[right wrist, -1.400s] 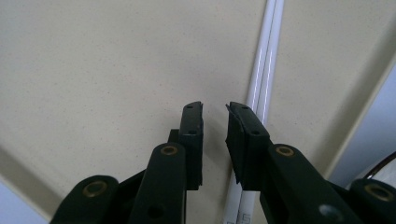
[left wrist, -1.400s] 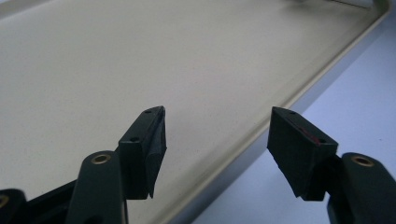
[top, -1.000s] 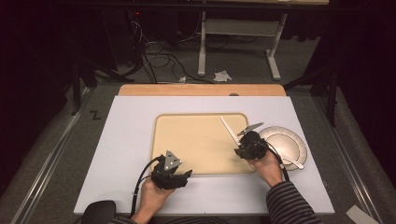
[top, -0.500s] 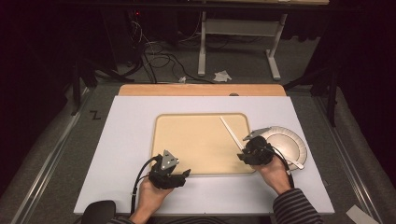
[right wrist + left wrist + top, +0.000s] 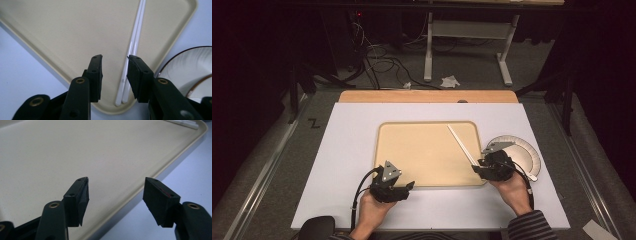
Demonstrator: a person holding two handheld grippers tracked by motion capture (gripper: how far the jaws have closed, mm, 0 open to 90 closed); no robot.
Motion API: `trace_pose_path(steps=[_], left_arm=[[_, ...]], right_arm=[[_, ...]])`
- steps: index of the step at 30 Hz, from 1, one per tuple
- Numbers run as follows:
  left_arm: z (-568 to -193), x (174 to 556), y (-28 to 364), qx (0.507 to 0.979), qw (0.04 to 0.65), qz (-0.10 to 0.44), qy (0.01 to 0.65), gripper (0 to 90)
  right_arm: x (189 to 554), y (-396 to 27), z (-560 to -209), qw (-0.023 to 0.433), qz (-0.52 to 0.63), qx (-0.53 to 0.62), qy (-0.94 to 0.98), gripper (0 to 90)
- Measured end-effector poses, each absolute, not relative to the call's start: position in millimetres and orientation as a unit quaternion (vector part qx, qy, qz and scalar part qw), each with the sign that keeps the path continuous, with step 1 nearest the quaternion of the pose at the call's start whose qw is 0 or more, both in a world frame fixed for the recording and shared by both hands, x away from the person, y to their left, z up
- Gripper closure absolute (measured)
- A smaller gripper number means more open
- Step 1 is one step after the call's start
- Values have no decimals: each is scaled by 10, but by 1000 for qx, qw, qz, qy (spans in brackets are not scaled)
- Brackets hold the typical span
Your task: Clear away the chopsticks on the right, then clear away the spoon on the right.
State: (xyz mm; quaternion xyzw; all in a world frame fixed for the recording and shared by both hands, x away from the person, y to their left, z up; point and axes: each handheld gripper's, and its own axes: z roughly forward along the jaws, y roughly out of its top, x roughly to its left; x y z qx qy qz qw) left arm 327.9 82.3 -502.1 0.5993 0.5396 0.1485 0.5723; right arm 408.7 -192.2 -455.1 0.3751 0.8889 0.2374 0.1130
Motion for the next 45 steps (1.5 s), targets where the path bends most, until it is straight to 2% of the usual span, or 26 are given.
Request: trace_pose_path(steps=[6, 12, 22, 28, 33, 45], left_arm=[[-5025, 3274, 826, 599, 571, 146, 542, 378], [-5020, 3275, 864, 591, 573, 145, 549, 378], [-5014, 3249, 903, 584, 574, 146, 555, 374], [-5016, 3235, 932, 583, 571, 150, 558, 374], [-5045, 3193, 884, 601, 559, 187, 539, 374], [-5060, 3190, 841, 610, 556, 185, 533, 374]], right_arm=[[3984, -2020, -4531, 112, 263, 374, 882, 632], [3916, -2101, -4471, 144, 275, 374, 874, 599], [3925, -2303, -4346, 173, 294, 408, 847, 658], [3959, -2463, -4294, 177, 303, 427, 833, 658], [3967, -2532, -4270, 192, 304, 429, 829, 653], [3967, -2740, -4251, 196, 283, 450, 824, 619]])
